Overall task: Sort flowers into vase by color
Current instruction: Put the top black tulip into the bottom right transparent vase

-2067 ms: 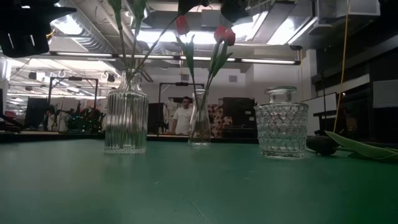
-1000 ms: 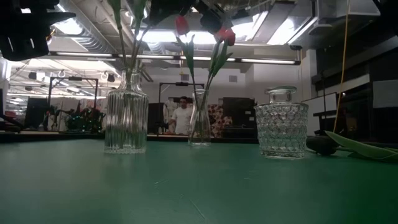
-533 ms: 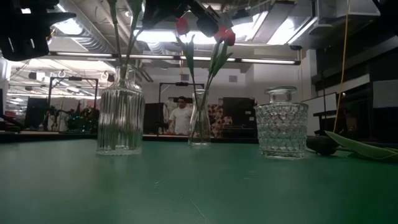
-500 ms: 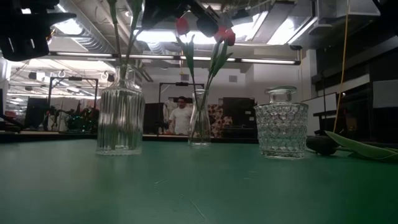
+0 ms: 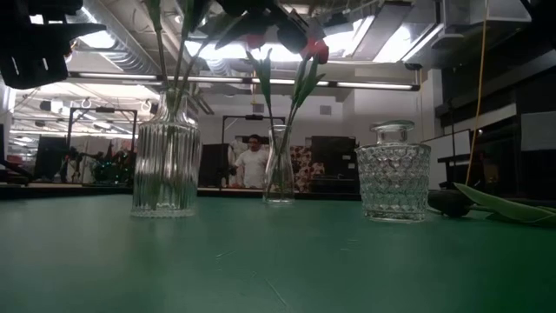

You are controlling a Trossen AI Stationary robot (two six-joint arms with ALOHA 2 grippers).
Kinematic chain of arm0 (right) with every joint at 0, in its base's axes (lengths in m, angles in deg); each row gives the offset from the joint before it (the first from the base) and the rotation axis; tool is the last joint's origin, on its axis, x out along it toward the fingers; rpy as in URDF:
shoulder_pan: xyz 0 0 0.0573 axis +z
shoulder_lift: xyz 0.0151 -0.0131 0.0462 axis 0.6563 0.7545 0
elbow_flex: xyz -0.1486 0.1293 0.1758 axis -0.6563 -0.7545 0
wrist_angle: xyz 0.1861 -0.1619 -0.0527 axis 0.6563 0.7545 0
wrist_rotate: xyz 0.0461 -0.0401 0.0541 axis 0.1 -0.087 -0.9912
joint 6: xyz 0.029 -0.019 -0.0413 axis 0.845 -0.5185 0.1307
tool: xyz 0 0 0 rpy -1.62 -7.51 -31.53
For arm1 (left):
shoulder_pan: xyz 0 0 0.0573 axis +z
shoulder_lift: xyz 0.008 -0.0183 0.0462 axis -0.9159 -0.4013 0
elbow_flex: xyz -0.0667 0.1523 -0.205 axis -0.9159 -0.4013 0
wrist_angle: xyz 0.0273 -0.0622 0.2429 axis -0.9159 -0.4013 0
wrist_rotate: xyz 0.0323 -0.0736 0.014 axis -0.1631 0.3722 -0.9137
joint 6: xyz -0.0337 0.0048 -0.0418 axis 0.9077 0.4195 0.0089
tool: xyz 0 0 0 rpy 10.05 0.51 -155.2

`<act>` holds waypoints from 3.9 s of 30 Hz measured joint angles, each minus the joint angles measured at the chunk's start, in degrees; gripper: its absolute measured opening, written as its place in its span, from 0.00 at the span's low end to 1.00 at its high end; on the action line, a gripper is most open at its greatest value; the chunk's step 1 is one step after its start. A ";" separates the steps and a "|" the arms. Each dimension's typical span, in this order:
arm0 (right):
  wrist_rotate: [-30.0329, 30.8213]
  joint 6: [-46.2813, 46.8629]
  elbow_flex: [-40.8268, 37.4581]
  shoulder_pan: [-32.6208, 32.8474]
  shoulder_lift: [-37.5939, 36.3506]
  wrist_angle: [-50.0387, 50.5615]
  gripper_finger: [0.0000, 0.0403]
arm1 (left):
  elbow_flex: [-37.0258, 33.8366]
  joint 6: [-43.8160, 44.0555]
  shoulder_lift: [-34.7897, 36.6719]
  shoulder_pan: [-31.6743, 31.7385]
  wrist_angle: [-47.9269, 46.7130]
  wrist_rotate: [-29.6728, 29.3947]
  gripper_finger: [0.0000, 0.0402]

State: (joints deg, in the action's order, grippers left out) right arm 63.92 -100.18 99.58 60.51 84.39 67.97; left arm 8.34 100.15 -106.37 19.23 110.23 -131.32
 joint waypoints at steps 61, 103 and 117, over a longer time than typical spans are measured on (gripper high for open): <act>-19.97 130.79 -4.66 2.64 -8.43 54.56 0.70 | 0.02 4.66 0.00 4.68 -1.10 -0.09 0.66; -38.19 132.56 -59.91 -33.04 -44.57 11.45 0.70 | 5.64 15.56 -8.64 4.91 -0.74 19.56 0.66; -42.62 119.90 -59.91 -43.29 -44.57 11.01 0.70 | 14.68 18.90 -26.48 6.01 3.21 15.50 0.66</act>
State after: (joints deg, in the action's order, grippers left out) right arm 21.31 19.72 39.67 17.22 39.82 78.98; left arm 23.02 119.04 -132.85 25.24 113.44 -115.82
